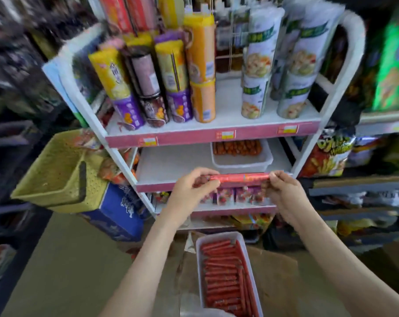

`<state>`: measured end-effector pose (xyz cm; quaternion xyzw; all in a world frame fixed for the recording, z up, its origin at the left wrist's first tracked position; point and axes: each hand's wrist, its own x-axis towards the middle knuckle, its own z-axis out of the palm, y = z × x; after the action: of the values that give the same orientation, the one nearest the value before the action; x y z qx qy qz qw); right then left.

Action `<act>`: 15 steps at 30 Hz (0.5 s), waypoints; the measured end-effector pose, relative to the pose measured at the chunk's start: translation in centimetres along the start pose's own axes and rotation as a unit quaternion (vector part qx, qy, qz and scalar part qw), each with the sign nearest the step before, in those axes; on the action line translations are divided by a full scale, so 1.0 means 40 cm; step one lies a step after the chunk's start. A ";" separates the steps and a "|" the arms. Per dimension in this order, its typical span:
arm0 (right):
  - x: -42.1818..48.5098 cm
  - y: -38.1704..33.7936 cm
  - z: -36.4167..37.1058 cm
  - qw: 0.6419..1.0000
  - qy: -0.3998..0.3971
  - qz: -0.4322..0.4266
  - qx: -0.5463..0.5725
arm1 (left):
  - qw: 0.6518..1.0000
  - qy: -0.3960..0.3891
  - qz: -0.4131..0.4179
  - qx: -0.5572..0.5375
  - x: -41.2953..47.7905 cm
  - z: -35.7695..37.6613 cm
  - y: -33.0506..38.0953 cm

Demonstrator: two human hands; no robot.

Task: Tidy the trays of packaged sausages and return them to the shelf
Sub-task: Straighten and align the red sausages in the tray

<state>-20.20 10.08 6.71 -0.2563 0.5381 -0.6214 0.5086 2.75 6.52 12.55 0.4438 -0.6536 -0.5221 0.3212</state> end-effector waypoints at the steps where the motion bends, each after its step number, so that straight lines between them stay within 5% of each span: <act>1: -0.001 -0.009 0.012 1.000 -0.005 -0.004 0.009 | 0.999 0.012 0.011 -0.043 -0.008 -0.001 0.019; 7: -0.025 -0.055 0.117 0.997 -0.035 -0.032 0.056 | 0.988 0.005 0.114 -0.104 0.000 0.060 0.101; 10: -0.032 -0.100 0.132 0.996 -0.052 -0.072 -0.022 | 0.978 0.054 0.171 -0.108 0.015 0.082 0.120; 15: -0.087 -0.191 0.137 0.938 -0.057 -0.256 -0.227 | 0.958 0.096 0.246 0.112 0.057 0.082 0.102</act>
<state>-16.96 10.28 16.21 -0.5290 0.5512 -0.5760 0.2908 -2.04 5.98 15.58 0.3502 -0.7631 -0.3053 0.4492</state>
